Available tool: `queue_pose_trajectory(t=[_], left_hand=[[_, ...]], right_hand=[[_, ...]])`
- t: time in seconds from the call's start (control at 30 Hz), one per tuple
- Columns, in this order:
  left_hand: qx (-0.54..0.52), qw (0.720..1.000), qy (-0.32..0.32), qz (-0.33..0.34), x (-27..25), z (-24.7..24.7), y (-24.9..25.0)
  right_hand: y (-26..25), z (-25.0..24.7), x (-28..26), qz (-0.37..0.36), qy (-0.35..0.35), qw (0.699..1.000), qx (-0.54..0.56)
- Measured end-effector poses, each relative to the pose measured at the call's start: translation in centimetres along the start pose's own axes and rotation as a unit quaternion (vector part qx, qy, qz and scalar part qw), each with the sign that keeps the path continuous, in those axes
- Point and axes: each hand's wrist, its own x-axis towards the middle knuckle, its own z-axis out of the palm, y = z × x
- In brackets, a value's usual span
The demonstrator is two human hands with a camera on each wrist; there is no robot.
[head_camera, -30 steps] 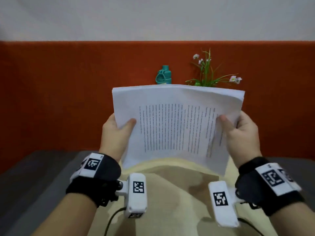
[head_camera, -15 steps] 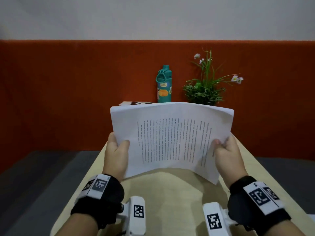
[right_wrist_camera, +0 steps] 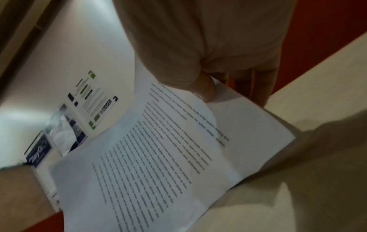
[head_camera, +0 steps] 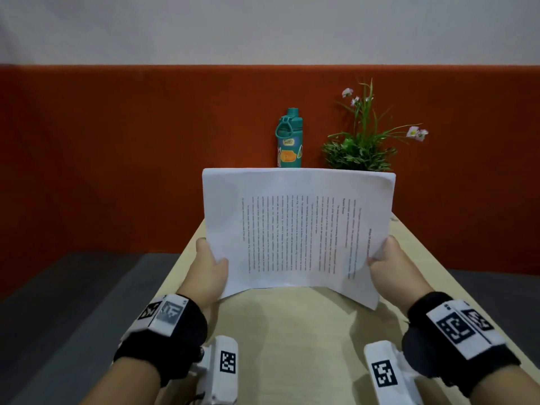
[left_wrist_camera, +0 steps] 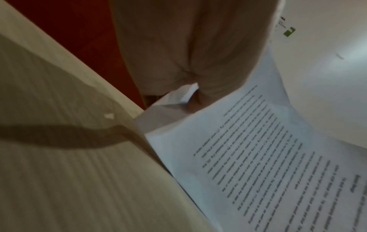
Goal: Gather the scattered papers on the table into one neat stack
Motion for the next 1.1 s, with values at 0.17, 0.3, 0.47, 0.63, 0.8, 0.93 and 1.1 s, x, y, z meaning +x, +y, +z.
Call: queue_pose_trajectory(t=[0.17,0.3,0.47,0.63,0.8,0.93,1.1], left_hand=[[0.042,0.999,0.035,0.007,-0.3,-3.5,0.8],[0.093,0.995,0.013,-0.026,-1.6,-7.3,0.3],[0.176,0.980,0.000,-0.098,-3.6,-9.3,-2.6],[0.194,0.972,0.013,-0.128,-4.7,-9.7,-5.4],[0.213,0.966,0.001,-0.148,-5.0,-9.2,-6.2],[0.227,0.963,-0.018,-0.145,-4.5,-9.1,-6.6],[0.278,0.947,-0.042,-0.157,-3.8,-9.0,-7.6]], right_hand=[[-2.2,-0.6,-1.1,-0.029,-0.021,0.995,-0.093],[-2.9,0.7,-3.8,-0.008,-0.094,0.989,-0.114],[-2.0,3.9,-6.7,0.057,-0.154,0.983,-0.087],[-1.5,5.3,-7.4,0.078,-0.138,0.980,-0.119],[-1.8,5.3,-7.1,0.084,-0.150,0.969,-0.180],[-1.8,5.8,-7.2,0.099,-0.153,0.944,-0.276],[-1.5,6.5,-7.4,0.108,-0.145,0.932,-0.315]])
